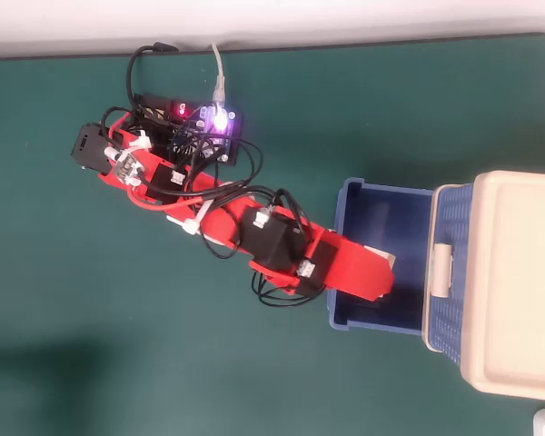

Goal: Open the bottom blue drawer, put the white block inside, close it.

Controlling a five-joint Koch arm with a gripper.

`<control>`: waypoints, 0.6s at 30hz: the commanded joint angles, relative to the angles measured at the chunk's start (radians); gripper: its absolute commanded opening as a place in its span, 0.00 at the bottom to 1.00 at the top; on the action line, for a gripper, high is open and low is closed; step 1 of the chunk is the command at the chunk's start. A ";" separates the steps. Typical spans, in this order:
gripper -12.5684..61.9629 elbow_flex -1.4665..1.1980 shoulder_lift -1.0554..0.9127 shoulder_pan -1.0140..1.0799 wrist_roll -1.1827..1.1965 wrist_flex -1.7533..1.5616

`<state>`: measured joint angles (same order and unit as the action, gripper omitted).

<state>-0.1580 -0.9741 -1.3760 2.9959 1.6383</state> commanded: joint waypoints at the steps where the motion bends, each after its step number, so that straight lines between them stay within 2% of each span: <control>1: 0.07 0.051 -0.026 -0.037 0.003 0.008; 2: 0.14 0.051 -0.026 -0.044 0.003 0.011; 5: 0.50 0.055 -0.025 -0.048 0.006 0.006; 6: 0.59 0.057 -0.023 -0.048 0.009 0.005; 7: 0.63 0.058 -0.025 -0.046 0.018 0.003; 13: 0.63 0.051 -0.114 -0.044 0.052 0.028; 18: 0.63 0.029 -0.291 -0.040 -0.034 0.311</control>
<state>-0.1350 -1.1597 -1.4082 3.0081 1.8300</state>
